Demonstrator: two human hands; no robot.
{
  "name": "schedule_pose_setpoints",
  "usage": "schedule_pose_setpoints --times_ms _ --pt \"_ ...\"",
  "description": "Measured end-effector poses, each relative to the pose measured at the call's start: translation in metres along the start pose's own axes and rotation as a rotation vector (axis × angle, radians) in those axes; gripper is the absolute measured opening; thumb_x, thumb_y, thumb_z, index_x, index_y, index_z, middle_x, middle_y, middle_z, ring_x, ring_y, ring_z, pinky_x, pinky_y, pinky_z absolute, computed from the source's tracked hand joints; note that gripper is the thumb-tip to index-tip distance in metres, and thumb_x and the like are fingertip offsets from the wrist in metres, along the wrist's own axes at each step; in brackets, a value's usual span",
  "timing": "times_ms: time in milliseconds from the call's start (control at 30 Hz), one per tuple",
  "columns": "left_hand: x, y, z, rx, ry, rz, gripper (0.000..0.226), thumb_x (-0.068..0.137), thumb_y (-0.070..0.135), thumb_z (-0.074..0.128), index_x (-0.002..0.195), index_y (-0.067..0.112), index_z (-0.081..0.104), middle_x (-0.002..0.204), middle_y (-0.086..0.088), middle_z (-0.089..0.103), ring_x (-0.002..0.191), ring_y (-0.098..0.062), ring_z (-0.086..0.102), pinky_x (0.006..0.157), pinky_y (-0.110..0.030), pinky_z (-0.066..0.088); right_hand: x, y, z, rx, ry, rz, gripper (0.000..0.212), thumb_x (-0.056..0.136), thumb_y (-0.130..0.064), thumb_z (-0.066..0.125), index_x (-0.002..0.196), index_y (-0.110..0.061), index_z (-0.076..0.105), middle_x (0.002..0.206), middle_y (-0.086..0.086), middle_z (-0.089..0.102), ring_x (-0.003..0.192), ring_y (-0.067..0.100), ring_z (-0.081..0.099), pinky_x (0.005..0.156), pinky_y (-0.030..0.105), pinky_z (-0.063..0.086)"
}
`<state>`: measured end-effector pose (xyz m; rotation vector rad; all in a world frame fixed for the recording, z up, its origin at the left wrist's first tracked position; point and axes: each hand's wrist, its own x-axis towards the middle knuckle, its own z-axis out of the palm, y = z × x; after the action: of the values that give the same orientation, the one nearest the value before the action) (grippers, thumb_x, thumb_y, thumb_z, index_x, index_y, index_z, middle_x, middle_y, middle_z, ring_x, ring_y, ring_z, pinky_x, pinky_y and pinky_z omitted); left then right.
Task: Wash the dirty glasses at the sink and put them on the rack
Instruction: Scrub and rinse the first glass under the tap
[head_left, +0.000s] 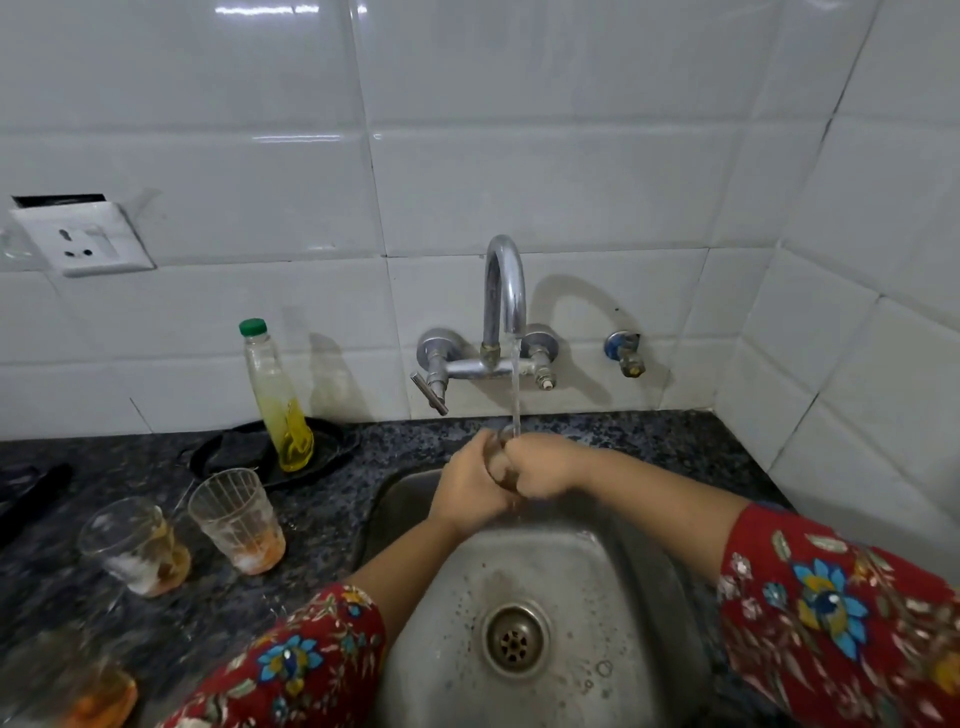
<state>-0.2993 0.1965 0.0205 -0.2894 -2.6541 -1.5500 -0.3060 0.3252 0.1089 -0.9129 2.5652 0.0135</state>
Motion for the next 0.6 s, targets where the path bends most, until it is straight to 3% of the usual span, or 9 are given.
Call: schedule_pose_setpoints --times_ms 67,133,200,300,400,500,600 --pt "0.005 -0.006 -0.004 -0.125 -0.046 0.028 0.065 0.048 0.014 0.088 0.106 0.022 0.06 0.103 0.001 0.071 0.097 -0.018 0.068 0.086 -0.033 0.054 0.0 0.007 0.002 -0.255 0.107 -0.113 0.012 0.08 -0.007 0.061 0.09 -0.011 0.067 0.082 0.001 0.059 0.083 0.021 0.058 0.08 0.04 0.051" --pt "0.01 -0.006 -0.014 -0.132 -0.122 0.068 0.067 0.051 0.005 0.089 0.112 0.016 0.063 0.108 0.0 0.071 0.101 -0.012 0.068 0.09 -0.028 0.052 0.0 0.016 0.009 -0.488 0.236 -0.202 0.016 0.081 -0.006 0.062 0.093 -0.009 0.07 0.094 0.006 0.067 0.093 0.024 0.062 0.087 0.039 0.051" --pt "0.009 0.002 -0.019 -0.105 -0.171 0.057 0.063 0.053 -0.001 0.085 0.11 0.014 0.063 0.102 0.002 0.071 0.093 -0.006 0.069 0.083 -0.023 0.053 -0.003 0.016 0.012 -0.382 0.279 -0.207 0.017 0.08 -0.002 0.058 0.09 -0.007 0.07 0.095 0.01 0.068 0.092 0.024 0.061 0.086 0.037 0.05" --pt "0.0 0.015 -0.009 0.086 -0.059 0.036 0.052 0.054 0.02 0.082 0.099 0.027 0.056 0.09 0.006 0.069 0.082 -0.015 0.067 0.071 -0.031 0.054 -0.001 0.003 0.014 0.254 0.194 -0.046 0.023 0.074 0.005 0.049 0.064 -0.013 0.06 0.069 0.008 0.058 0.07 0.023 0.053 0.066 0.034 0.043" --pt "-0.006 0.025 -0.003 0.398 0.076 0.086 0.057 0.065 0.034 0.073 0.116 0.027 0.049 0.102 0.002 0.066 0.089 -0.022 0.064 0.067 -0.029 0.042 0.003 -0.006 0.016 1.163 0.339 0.294 0.032 0.074 0.012 0.042 0.058 -0.012 0.057 0.059 0.007 0.052 0.058 0.02 0.05 0.053 0.027 0.038" --pt "-0.01 0.036 -0.012 0.82 -0.059 0.187 0.073 0.072 0.04 0.071 0.135 0.025 0.038 0.118 -0.002 0.059 0.102 -0.027 0.062 0.077 -0.035 0.045 0.001 -0.004 0.028 1.521 0.349 0.461 0.033 0.073 0.016 0.037 0.077 -0.005 0.062 0.073 0.01 0.06 0.067 0.02 0.058 0.057 0.025 0.045" --pt "-0.014 0.044 -0.019 1.117 -0.286 0.122 0.077 0.07 0.038 0.077 0.136 0.027 0.038 0.121 -0.004 0.059 0.107 -0.028 0.061 0.083 -0.038 0.047 -0.001 -0.011 0.05 1.779 0.258 0.474 0.035 0.075 0.013 0.033 0.086 -0.007 0.06 0.08 0.008 0.067 0.074 0.019 0.06 0.068 0.027 0.045"
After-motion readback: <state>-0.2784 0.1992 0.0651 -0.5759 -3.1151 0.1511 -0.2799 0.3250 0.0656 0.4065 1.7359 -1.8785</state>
